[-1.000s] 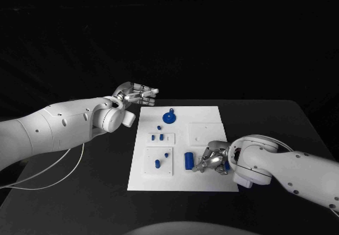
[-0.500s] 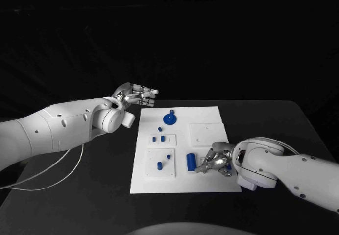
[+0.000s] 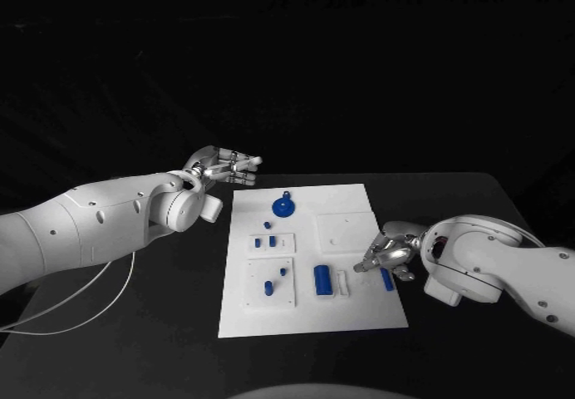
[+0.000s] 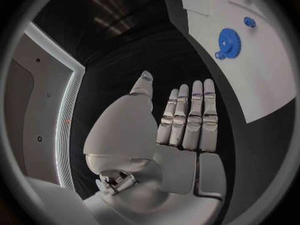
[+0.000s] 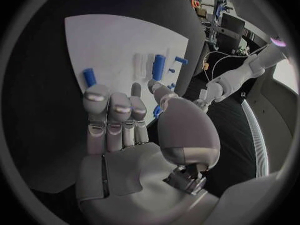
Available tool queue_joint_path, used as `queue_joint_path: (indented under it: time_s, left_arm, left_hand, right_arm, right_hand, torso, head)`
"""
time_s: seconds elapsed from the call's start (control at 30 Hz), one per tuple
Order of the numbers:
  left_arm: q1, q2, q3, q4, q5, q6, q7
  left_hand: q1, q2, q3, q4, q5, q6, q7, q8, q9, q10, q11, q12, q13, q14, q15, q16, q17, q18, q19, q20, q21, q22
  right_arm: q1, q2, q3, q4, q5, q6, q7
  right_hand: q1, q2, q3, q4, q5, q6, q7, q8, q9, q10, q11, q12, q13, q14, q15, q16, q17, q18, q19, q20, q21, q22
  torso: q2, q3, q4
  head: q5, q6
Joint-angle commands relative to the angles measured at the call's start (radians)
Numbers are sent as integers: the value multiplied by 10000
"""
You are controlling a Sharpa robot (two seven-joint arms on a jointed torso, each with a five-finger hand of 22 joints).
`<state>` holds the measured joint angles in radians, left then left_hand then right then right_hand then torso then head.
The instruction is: Assemble the parts on the task board
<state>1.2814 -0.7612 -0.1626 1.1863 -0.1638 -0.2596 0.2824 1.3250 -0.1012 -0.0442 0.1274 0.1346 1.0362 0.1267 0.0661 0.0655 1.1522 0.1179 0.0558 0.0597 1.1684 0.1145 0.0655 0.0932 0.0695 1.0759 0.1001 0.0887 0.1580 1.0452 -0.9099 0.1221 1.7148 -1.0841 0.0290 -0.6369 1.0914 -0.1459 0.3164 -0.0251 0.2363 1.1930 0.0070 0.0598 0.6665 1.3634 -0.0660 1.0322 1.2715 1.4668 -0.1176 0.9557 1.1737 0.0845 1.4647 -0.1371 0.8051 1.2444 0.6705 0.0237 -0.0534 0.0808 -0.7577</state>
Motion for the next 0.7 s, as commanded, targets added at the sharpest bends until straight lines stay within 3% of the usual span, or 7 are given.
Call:
queue_joint_path:
  time_s: [0.03, 0.2, 0.33, 0.4, 0.53, 0.6, 0.7]
  left_arm:
    - [2, -7, 6, 31, -31, 59, 138]
    - [2, -11, 4, 29, -31, 49, 143]
    - [2, -8, 3, 31, -30, 52, 144]
    - [2, -11, 2, 39, -30, 50, 151]
    - [2, -22, 2, 56, -29, 44, 168]
    - [2, -26, 2, 63, -28, 47, 171]
    - [2, -29, 2, 68, -27, 57, 171]
  left_hand:
    - [29, 120, -11, -60, 46, 54, 61, -24, 3, 110, 2, 32, 8, 52, -8, -34, 13, -146, -62, -18, 36, -2]
    - [19, 128, -29, -77, 44, 65, 55, -27, 2, 108, 2, 29, 6, 67, -14, -35, 15, -154, -55, -28, 43, 2]
    - [19, 128, -29, -77, 44, 65, 55, -27, 2, 108, 2, 29, 6, 67, -14, -35, 15, -154, -55, -28, 43, 2]
    - [19, 128, -29, -77, 44, 65, 55, -27, 2, 108, 2, 29, 6, 67, -14, -35, 15, -154, -55, -28, 43, 2]
    - [11, 132, -37, -82, 38, 71, 57, -27, 2, 110, 1, 30, 6, 89, -21, -33, 20, -161, -52, -35, 48, 5]
    - [11, 132, -37, -82, 38, 71, 57, -27, 2, 110, 1, 30, 6, 89, -21, -33, 20, -161, -52, -35, 48, 5]
    - [11, 132, -37, -82, 38, 71, 57, -27, 2, 110, 1, 30, 6, 89, -21, -33, 20, -161, -52, -35, 48, 5]
  right_arm:
    - [3, -172, 96, -106, -24, 239, 169]
    - [10, -444, 190, -196, -224, 645, 91]
    - [12, -627, 213, -256, -992, 1007, 12]
    - [12, -715, 219, -267, -1382, 1141, -24]
    - [11, -851, 222, -236, -2203, 1388, -89]
    - [8, -877, 211, -222, -2459, 1470, -107]
    - [-6, -856, 139, -205, -2669, 1536, -124]
  right_hand:
    - [-20, 46, -31, -29, -184, -10, 65, 32, -198, -33, 85, -26, -16, -10, 84, 2, 6, -28, 553, 58, 39, 9]
    - [12, -60, -53, 178, -573, -72, 134, 37, -641, -61, 132, -80, -60, -12, 117, 1, 6, -1, 553, 96, 35, 24]
    - [133, 22, 13, 0, -575, 20, 98, 41, -748, -59, 111, -119, -98, -11, 111, 2, 10, -11, 553, 95, 41, 41]
    - [131, 15, 36, -112, -656, 177, 33, 72, -524, -40, 71, -118, -107, -11, 89, 6, 20, -32, 553, 70, 48, 54]
    - [96, -73, 37, -156, -764, 203, -67, 57, 753, -42, -7, -136, -111, -22, 40, -10, 31, -68, 550, 21, 28, 63]
    - [48, -138, 224, -18, -957, 235, -97, 64, 1205, -44, -12, -192, -149, -8, 42, -6, 37, -81, 555, 13, 42, 77]
    - [-46, -278, 475, 190, -1149, 188, -94, 55, 1476, -50, 4, -198, -150, -10, 40, -20, 33, -83, 554, 18, 15, 75]
  torso:
    - [11, 4, 3]
    - [11, 6, 13]
    - [8, -8, 4]
    - [9, -7, 13]
    - [4, -10, 13]
    - [7, -11, 18]
    - [6, -20, 22]
  head:
    - [-69, 45]
    - [-98, 60]
    - [-143, 56]
    - [-174, 61]
    - [-223, 88]
    - [-235, 76]
    - [-246, 78]
